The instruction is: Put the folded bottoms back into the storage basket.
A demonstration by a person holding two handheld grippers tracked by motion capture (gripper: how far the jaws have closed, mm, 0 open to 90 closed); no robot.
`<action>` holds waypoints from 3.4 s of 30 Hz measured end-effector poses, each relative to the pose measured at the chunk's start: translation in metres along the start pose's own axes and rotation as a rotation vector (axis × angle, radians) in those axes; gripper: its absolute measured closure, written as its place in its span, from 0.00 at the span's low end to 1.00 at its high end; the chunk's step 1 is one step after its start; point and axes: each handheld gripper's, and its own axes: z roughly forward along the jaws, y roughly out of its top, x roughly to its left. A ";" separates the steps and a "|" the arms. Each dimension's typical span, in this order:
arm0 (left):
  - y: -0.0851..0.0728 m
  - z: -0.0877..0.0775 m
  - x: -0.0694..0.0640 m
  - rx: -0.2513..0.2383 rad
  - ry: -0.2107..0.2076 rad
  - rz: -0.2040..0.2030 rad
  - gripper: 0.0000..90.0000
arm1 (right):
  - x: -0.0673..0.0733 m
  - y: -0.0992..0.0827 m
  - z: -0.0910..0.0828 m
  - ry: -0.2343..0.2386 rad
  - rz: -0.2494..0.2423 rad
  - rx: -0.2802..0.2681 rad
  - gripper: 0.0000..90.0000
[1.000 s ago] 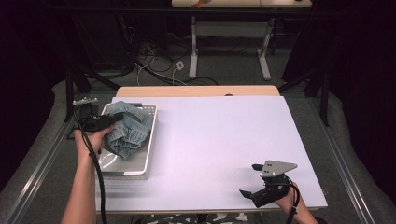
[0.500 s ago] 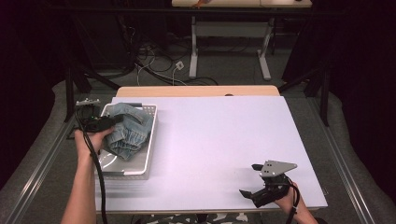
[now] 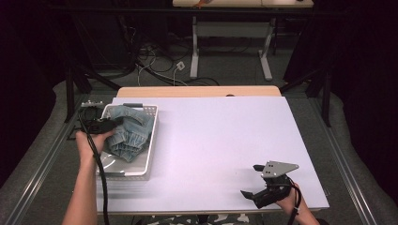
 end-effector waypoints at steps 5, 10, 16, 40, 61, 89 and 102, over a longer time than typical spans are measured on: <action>-0.001 0.002 0.001 0.009 0.011 -0.007 0.81 | 0.000 0.000 0.000 0.000 0.000 0.001 0.03; -0.002 0.003 0.002 0.016 0.022 -0.008 0.80 | 0.000 0.000 0.000 0.000 0.001 0.001 0.03; -0.004 0.005 0.004 0.033 0.036 -0.007 0.80 | 0.000 0.000 0.000 0.000 0.001 0.002 0.03; -0.013 0.016 0.013 0.100 0.089 -0.024 0.80 | 0.000 0.000 0.001 0.001 0.000 0.003 0.03; -0.017 0.022 0.018 0.128 0.113 -0.034 0.80 | 0.000 0.000 0.001 0.000 0.000 0.004 0.03; -0.022 0.030 0.021 0.177 0.147 -0.027 0.79 | 0.000 0.000 0.001 0.002 0.000 0.006 0.03; -0.025 0.035 0.022 0.195 0.162 -0.023 0.78 | 0.000 0.001 0.001 0.001 -0.001 0.003 0.03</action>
